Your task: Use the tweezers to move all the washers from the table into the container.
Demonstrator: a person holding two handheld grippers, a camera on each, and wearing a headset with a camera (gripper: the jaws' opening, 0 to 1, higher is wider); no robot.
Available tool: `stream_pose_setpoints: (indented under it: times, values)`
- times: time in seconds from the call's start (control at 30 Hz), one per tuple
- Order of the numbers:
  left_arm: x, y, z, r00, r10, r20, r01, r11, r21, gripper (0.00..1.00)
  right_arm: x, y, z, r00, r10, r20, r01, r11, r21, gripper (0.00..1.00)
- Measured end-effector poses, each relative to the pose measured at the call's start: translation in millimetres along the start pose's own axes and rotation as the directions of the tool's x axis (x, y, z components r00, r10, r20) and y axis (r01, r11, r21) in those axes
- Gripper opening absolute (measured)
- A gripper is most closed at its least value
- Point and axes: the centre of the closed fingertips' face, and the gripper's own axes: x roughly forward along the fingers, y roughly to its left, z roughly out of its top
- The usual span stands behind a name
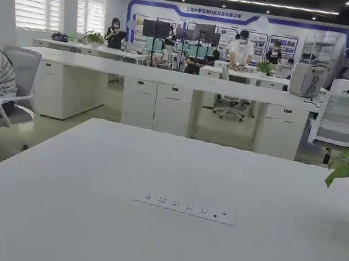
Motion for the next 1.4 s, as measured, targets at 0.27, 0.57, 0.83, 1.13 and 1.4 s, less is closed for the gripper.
stream_pose_setpoints:
  times: [0.27,0.57,0.83,1.13,1.4]
  values:
    - [0.5,0.8,-1.7,1.0,-0.003,-0.007,0.003,1.0,-0.003,0.94,-0.3,-3.6,-0.2,0.9999,-0.017,-0.001,0.017,1.0,0.004,0.81]
    - [0.5,0.9,-2.8,0.9999,-0.006,-0.013,0.006,1.0,0.0,0.93,0.2,-5.0,-1.6,0.9996,-0.025,-0.009,0.025,1.0,0.003,0.8]
    - [0.0,1.9,-2.8,0.9999,-0.001,-0.01,0.001,1.0,-0.017,0.93,0.3,-6.5,-2.9,0.9994,-0.031,-0.017,0.031,1.0,0.003,0.8]
    - [0.2,-0.5,-4.5,0.9997,-0.016,-0.018,0.016,1.0,-0.022,0.91,0.3,-7.4,-4.9,0.9991,-0.032,-0.028,0.032,0.999,-0.001,0.79]
    - [1.6,-4.7,-7.0,0.9988,-0.036,-0.033,0.036,0.999,-0.022,0.91,0.5,-7.8,-5.3,0.9989,-0.035,-0.032,0.035,0.999,-0.001,0.78]
